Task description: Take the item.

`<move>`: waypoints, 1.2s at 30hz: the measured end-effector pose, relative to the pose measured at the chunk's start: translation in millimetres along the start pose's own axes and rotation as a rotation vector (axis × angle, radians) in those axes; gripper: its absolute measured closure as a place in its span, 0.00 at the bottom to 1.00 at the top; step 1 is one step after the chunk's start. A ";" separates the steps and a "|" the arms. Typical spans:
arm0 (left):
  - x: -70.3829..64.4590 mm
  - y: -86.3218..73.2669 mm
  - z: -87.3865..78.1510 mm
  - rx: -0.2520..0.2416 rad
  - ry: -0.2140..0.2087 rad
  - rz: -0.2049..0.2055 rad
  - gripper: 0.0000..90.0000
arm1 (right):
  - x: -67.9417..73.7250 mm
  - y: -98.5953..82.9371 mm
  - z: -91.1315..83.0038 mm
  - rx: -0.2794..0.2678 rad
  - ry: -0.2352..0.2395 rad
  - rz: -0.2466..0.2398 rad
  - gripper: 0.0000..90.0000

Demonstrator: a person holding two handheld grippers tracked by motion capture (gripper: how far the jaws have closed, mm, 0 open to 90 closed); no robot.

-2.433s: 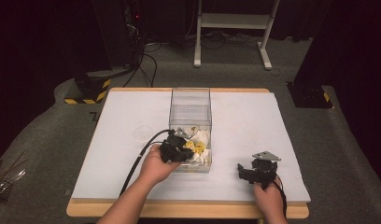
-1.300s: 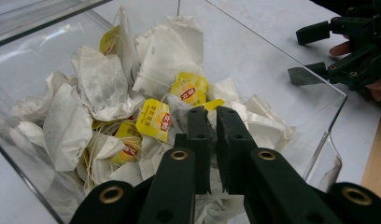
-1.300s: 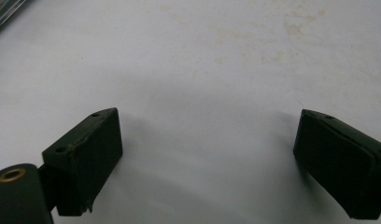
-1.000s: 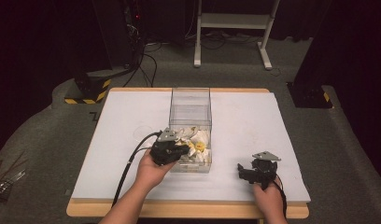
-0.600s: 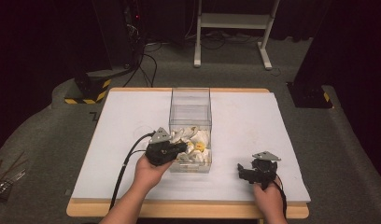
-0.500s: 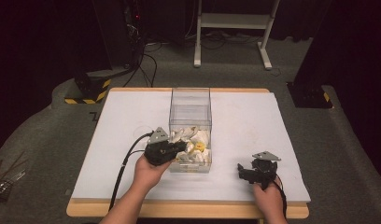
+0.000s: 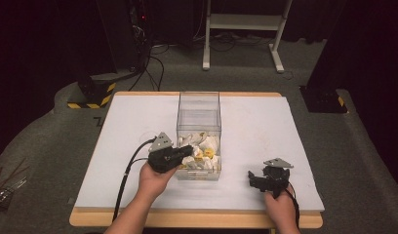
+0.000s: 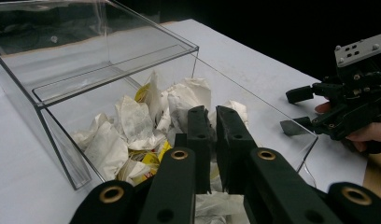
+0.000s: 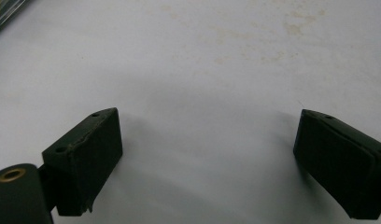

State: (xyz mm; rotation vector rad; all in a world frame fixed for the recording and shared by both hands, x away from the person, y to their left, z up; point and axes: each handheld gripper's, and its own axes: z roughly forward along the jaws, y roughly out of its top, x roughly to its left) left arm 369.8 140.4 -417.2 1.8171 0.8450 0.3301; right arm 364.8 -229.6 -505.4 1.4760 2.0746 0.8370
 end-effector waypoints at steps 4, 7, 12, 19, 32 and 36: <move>0.2 1.1 -1.3 -0.018 0.000 -0.002 0.94 | 0.0 0.0 0.0 0.000 0.000 0.000 0.09; 0.4 1.6 -1.2 -0.020 -0.006 -0.002 0.94 | -0.1 0.0 0.0 0.000 0.001 0.001 0.09; 1.1 2.0 -2.9 -0.039 -0.005 -0.004 0.94 | 0.0 0.0 0.0 0.000 0.000 0.001 0.09; 4.3 4.1 -6.9 -0.061 -0.001 -0.015 0.94 | -0.1 0.1 0.0 0.000 0.001 0.001 0.09; 9.5 7.4 -14.7 -0.093 0.004 -0.020 0.94 | 0.0 0.0 0.0 0.000 0.000 0.001 0.09; 12.2 8.2 -17.8 -0.102 0.012 -0.025 0.94 | 0.0 0.0 0.0 0.000 0.000 0.000 0.09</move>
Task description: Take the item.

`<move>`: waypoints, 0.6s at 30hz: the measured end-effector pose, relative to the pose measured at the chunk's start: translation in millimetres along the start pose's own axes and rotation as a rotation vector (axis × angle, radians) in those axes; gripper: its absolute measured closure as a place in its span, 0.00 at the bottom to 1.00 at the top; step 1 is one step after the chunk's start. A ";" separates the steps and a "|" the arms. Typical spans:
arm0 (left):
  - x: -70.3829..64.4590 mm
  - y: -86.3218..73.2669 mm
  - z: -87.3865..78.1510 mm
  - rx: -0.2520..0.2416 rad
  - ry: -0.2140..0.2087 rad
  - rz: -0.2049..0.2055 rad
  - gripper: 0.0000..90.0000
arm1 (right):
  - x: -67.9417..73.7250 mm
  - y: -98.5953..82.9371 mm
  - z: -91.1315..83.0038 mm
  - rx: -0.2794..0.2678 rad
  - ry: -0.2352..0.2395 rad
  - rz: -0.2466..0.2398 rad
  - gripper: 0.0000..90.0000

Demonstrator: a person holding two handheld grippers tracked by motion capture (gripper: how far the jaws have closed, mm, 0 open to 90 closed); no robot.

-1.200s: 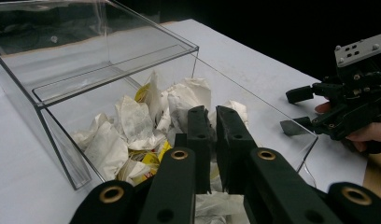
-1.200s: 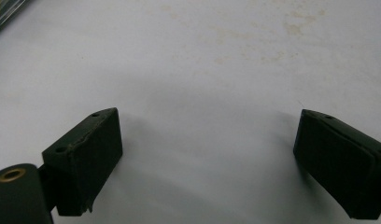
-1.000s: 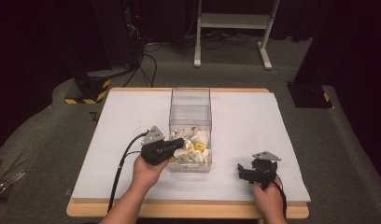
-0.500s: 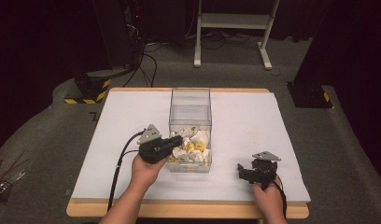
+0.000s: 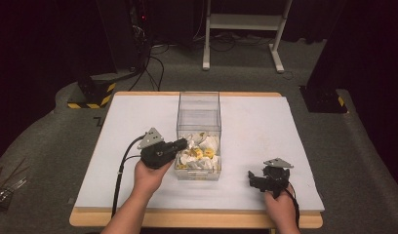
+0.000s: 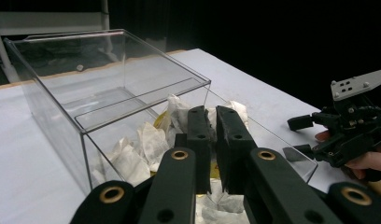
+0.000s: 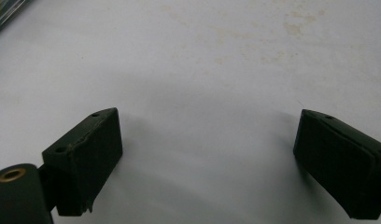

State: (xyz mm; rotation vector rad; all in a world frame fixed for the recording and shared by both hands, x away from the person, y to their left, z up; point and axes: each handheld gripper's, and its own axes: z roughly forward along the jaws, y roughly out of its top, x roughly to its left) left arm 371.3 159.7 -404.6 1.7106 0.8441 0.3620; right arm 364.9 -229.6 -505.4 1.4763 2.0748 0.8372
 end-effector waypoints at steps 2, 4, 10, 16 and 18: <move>1.7 0.8 -1.9 -0.005 0.003 -0.001 0.94 | 0.0 0.0 0.0 0.000 0.000 0.000 0.09; 2.7 1.4 -3.6 -0.012 0.007 -0.005 0.94 | 0.0 0.0 0.0 0.000 0.000 0.000 0.09; 5.3 3.7 -7.4 -0.018 0.020 0.000 0.94 | 0.0 0.0 0.0 0.000 0.000 0.000 0.09; 9.5 8.5 -13.7 -0.031 0.033 0.004 0.94 | 0.0 0.0 0.0 0.000 0.000 0.000 0.09; 11.2 9.9 -16.0 -0.032 0.040 0.007 0.94 | 0.0 0.0 0.0 0.000 0.000 0.001 0.09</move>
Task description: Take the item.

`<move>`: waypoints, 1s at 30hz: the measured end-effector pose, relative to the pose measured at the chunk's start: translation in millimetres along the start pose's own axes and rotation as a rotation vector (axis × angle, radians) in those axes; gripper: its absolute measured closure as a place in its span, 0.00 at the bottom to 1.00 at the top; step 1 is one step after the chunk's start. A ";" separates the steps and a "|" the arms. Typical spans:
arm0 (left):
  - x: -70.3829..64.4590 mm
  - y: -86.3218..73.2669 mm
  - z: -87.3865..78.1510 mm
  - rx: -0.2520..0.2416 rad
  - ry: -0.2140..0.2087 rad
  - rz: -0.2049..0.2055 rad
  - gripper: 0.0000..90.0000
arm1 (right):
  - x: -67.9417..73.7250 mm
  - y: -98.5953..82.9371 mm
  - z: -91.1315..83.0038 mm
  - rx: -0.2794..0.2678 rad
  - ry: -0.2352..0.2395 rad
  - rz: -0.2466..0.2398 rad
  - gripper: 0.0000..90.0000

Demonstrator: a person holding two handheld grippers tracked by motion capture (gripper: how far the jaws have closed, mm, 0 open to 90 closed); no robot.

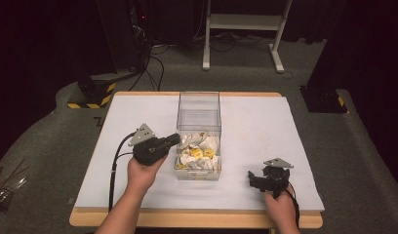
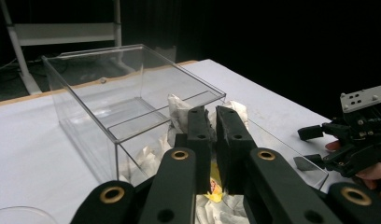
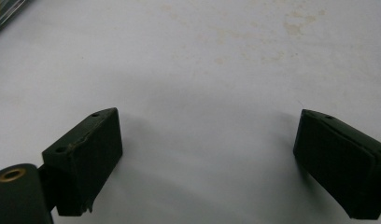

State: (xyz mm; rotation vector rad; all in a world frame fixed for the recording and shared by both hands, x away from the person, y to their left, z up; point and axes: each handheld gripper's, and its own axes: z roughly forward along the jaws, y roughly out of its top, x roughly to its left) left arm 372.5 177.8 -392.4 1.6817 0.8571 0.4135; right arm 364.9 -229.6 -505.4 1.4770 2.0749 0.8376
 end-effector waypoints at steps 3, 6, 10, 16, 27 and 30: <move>2.3 1.7 -4.2 -0.006 0.009 -0.002 0.94 | 0.0 0.0 0.0 0.000 0.000 0.000 0.09; 5.8 2.7 -8.0 -0.013 0.018 -0.003 0.94 | 0.0 0.0 0.0 0.000 0.000 0.000 0.09; 11.3 3.7 -13.9 -0.022 0.030 -0.011 0.94 | 0.0 0.0 0.0 0.000 0.000 -0.001 0.09; 19.9 4.6 -23.6 -0.031 0.053 -0.018 0.94 | 0.1 0.0 0.0 0.000 -0.001 -0.001 0.09; 39.6 0.1 -41.0 -0.042 0.101 -0.040 0.94 | 0.1 0.0 0.0 0.000 -0.001 -0.001 0.09; 44.4 -3.0 -44.7 -0.044 0.112 -0.053 0.94 | 0.1 0.0 0.0 0.000 0.000 0.000 0.09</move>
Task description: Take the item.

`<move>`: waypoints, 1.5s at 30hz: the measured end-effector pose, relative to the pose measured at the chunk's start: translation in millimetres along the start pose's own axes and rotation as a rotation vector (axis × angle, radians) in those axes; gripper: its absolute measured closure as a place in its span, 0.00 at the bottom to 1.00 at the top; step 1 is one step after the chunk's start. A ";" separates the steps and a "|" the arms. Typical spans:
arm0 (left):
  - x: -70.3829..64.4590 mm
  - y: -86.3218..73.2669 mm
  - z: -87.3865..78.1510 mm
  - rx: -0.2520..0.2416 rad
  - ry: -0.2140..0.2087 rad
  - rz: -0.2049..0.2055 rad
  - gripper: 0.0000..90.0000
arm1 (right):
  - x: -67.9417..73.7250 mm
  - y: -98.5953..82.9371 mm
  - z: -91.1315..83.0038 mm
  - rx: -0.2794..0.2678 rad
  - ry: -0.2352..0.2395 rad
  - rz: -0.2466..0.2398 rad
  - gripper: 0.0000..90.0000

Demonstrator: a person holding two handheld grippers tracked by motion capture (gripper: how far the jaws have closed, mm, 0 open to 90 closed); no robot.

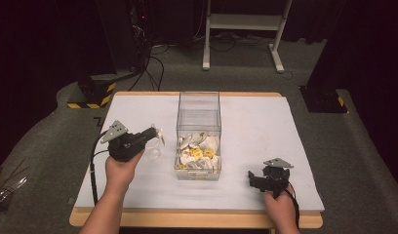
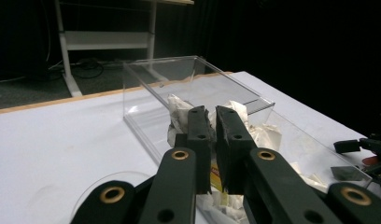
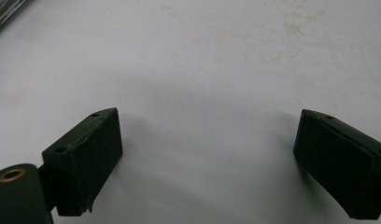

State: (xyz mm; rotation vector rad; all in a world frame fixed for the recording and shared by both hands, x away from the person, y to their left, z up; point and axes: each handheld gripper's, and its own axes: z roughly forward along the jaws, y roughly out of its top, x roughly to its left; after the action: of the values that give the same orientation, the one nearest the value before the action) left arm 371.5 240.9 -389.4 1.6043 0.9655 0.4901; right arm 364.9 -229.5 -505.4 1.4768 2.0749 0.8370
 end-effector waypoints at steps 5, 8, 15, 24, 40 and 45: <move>10.7 -3.7 -6.2 -0.006 0.021 -0.016 0.94 | 0.0 0.0 0.0 0.000 0.000 0.000 0.09; 16.7 -5.2 -10.0 -0.007 0.037 -0.024 0.94 | 0.0 0.0 0.0 0.000 -0.001 -0.001 0.09; 27.4 -8.2 -14.1 -0.008 0.065 -0.033 0.94 | 0.0 0.0 0.0 0.000 -0.001 -0.001 0.09; 35.9 -11.3 -16.3 -0.003 0.091 -0.030 0.94 | 0.0 0.0 0.0 0.000 0.000 -0.001 0.09; 35.3 -20.9 -0.5 0.061 0.110 -0.008 0.94 | 0.0 -0.1 0.0 0.000 0.000 -0.001 0.09; 33.5 -23.1 5.6 0.084 0.114 0.004 0.94 | 0.0 -0.1 0.0 0.000 0.000 0.000 0.09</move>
State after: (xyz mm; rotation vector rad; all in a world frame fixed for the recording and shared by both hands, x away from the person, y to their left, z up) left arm 387.5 264.7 -418.8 1.6678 1.0811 0.5546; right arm 364.9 -229.6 -505.4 1.4761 2.0748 0.8368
